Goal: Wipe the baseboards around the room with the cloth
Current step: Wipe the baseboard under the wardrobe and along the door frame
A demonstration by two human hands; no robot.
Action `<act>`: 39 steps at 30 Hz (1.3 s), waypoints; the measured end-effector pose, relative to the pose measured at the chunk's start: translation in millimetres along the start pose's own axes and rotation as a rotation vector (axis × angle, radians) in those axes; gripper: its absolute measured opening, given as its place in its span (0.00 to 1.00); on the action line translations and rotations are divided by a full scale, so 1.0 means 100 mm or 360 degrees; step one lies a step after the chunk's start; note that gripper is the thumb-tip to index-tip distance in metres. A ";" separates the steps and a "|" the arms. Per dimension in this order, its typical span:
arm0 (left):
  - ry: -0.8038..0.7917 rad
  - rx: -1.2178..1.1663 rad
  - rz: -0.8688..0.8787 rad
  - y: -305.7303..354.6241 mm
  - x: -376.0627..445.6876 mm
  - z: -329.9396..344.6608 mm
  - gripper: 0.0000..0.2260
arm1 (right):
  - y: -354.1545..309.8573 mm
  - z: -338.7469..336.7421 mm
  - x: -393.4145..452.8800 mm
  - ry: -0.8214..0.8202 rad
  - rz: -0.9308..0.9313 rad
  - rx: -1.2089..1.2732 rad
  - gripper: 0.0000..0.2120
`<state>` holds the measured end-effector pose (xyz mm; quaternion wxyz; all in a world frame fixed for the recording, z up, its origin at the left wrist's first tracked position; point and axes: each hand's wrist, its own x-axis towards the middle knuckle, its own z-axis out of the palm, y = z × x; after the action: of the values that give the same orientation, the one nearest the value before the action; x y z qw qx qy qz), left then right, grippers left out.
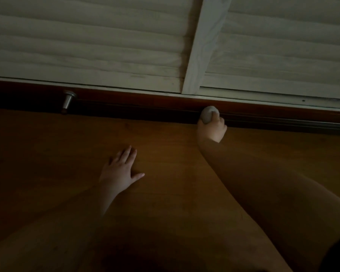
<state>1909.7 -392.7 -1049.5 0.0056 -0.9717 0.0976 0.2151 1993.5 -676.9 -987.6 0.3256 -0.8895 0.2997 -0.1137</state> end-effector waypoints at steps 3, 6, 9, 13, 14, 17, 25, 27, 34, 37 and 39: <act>0.0021 -0.0030 -0.0142 -0.12 -0.03 -0.02 0.49 | -0.17 0.21 -0.14 0.0014 -0.0014 0.0118 0.26; -0.0010 -0.0092 -0.0198 -0.20 -0.06 -0.03 0.51 | -0.35 0.41 -0.27 0.0012 0.0026 0.0185 0.26; -0.0056 -0.0136 -0.0188 -0.25 -0.10 -0.01 0.49 | -0.53 0.55 -0.41 -0.0022 0.0030 0.0227 0.26; -0.0096 -0.0158 -0.0152 -0.30 -0.14 0.02 0.49 | -0.68 0.70 -0.58 -0.0134 -0.0079 0.0293 0.25; -0.0108 -0.0166 -0.0148 -0.31 -0.15 0.01 0.49 | -0.71 0.73 -0.63 -0.0206 -0.0143 0.0318 0.25; -0.0136 -0.0170 -0.0169 -0.32 -0.20 0.02 0.48 | -0.84 0.82 -0.77 -0.0519 -0.0479 0.0414 0.26; -0.0096 -0.0131 -0.0288 -0.28 -0.24 0.04 0.48 | -1.05 0.80 -0.58 -0.0688 -0.0345 0.0548 0.23; -0.0100 -0.0120 -0.0272 -0.29 -0.23 0.02 0.48 | -0.95 0.75 -0.50 -0.0635 -0.0364 0.0483 0.22; -0.0036 -0.0052 -0.0052 -0.06 -0.04 -0.21 0.49 | -0.41 0.38 -0.24 -0.0383 -0.0331 0.0372 0.21; -0.0065 -0.0062 0.0073 0.30 0.11 -0.32 0.49 | -0.15 0.13 -0.06 -0.0309 -0.0309 0.0312 0.21; -0.0102 -0.0073 0.0141 0.53 0.17 -0.35 0.49 | 0.02 -0.05 0.06 -0.0252 -0.0253 0.0263 0.21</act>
<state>1928.7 -449.8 -1023.5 -0.0231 -0.9589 0.1353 0.2483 1995.6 -684.1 -985.4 0.4103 -0.8868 0.1913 -0.0929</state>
